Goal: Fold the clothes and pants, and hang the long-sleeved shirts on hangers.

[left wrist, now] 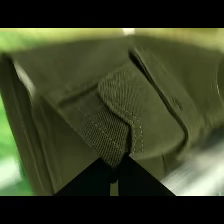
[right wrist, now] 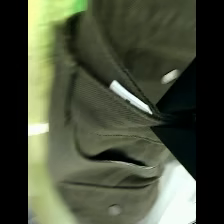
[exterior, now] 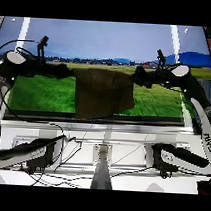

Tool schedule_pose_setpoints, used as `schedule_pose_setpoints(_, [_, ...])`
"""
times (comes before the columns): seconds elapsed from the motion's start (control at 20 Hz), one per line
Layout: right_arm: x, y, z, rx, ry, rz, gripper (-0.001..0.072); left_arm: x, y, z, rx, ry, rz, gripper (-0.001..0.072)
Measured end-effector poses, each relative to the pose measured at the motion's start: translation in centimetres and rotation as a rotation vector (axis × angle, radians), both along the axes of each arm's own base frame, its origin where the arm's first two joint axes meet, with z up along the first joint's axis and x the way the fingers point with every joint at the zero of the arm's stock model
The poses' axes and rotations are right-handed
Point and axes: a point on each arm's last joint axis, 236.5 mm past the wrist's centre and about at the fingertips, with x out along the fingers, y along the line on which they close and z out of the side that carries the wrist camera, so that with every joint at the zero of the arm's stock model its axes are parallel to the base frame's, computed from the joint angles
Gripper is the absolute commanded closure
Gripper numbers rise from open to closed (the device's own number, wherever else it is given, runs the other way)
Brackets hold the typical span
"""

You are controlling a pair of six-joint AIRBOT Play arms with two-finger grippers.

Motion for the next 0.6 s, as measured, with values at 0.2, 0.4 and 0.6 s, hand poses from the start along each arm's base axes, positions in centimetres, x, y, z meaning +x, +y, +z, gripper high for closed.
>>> schedule_pose_setpoints(0.2, [-7.2,-2.1,-1.7,-0.094,0.178,0.281,0.0665,-9.1,-1.3,-3.1,0.034,0.275,-0.249,0.0677])
schedule_pose_setpoints(0.4, [-11.4,-3.6,-2.9,-0.14,0.278,0.431,0.0008,-16.1,-2.0,-6.0,0.053,0.46,-0.384,0.0392])
schedule_pose_setpoints(0.6, [-10.2,-4.8,-5.3,-0.228,0.209,0.42,0.0008,-17.1,-2.1,-8.1,0.082,0.465,-0.377,0.0088])
